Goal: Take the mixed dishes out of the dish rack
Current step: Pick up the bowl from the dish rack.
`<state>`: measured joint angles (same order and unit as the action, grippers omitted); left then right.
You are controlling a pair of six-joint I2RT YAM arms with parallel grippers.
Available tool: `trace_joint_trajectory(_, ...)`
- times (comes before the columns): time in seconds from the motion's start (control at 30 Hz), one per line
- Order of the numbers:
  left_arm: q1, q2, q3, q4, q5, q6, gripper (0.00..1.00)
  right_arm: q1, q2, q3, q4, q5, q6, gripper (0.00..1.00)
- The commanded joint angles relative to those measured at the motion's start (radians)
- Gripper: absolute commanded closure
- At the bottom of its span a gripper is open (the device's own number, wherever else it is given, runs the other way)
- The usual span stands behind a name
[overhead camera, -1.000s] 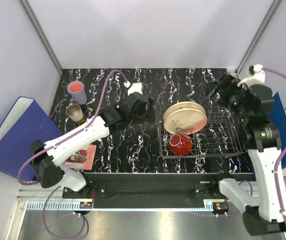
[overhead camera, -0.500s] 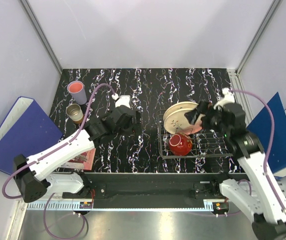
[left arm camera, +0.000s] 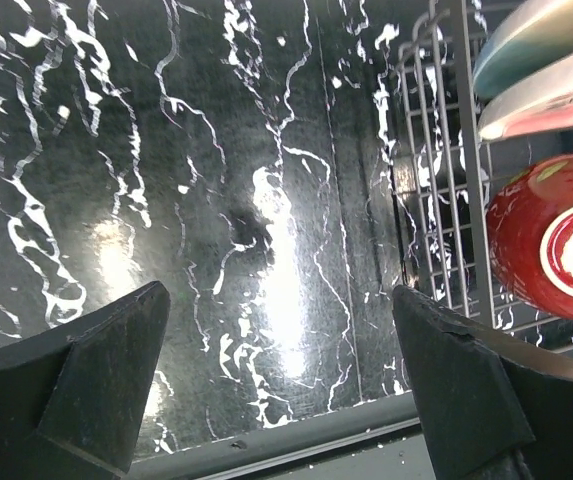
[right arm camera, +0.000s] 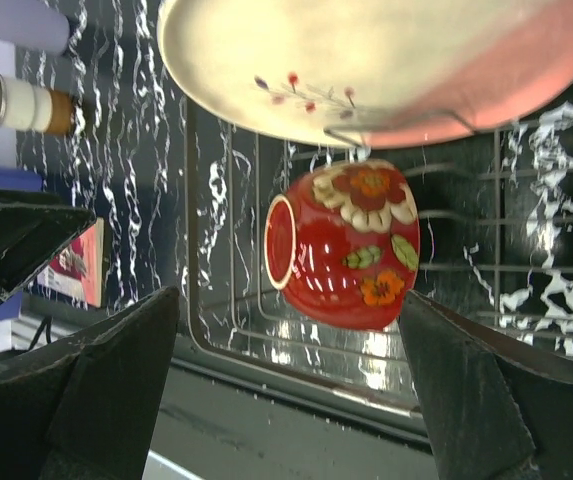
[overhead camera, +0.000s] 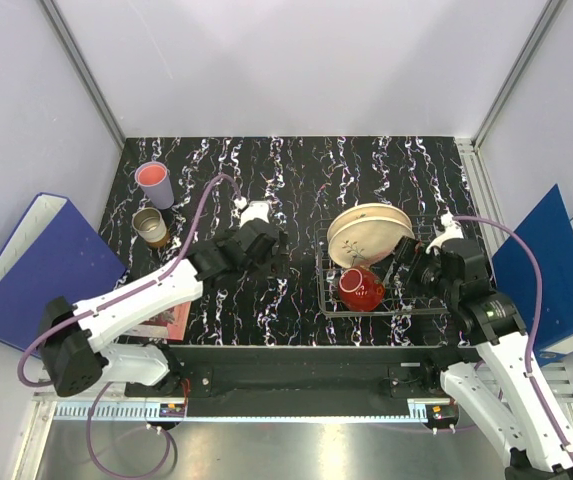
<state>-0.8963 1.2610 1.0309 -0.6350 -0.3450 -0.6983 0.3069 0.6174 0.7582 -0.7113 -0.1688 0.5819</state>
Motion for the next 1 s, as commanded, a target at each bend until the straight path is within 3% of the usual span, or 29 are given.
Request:
trace_joint_trajectory(0.0, -0.032, 0.021, -0.005, 0.075, 0.015, -0.03, 0.04, 0.006, 0.011, -0.008, -0.019, -0.038, 0.018, 0.02)
trace_joint_trajectory(0.3, -0.089, 0.104, -0.006, 0.147, 0.024, -0.073, 0.06, 0.008, 0.05, -0.069, -0.001, -0.017, 0.094, 0.05)
trace_joint_trajectory(0.97, -0.09, 0.248, 0.077, 0.299, 0.038, -0.053, 0.08, 0.006, 0.044, -0.105, 0.021, 0.045, 0.125, 0.05)
